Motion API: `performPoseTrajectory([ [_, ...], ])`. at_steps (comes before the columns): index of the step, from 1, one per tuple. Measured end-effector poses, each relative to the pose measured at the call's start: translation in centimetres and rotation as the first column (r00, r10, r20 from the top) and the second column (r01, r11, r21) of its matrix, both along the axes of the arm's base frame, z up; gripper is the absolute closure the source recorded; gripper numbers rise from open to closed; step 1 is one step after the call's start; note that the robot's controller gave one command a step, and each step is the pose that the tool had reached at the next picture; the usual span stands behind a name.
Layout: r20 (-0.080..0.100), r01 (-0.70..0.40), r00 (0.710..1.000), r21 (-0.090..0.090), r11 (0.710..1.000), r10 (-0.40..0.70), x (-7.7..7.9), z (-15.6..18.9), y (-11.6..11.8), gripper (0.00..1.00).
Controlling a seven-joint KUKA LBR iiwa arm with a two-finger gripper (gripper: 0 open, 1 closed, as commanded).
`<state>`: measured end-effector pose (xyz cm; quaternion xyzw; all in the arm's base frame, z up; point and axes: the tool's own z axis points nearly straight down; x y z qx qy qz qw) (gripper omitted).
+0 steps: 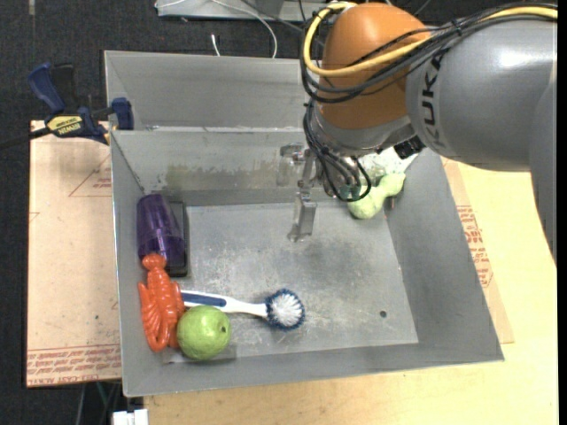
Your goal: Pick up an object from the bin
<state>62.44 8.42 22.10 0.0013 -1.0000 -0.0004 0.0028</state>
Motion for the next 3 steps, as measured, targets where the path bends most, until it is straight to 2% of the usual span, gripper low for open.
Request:
performPoseTrajectory([
  [1,0.008,0.003,1.000,0.001,1.000,-0.003,0.1,0.5,-0.1,0.00],
  [2,0.003,-0.074,0.997,0.002,0.997,0.074,-9.0,-15.3,5.7,0.00],
  [3,0.023,-0.345,0.938,-0.004,0.939,0.345,-10.4,-8.6,4.9,0.00],
])
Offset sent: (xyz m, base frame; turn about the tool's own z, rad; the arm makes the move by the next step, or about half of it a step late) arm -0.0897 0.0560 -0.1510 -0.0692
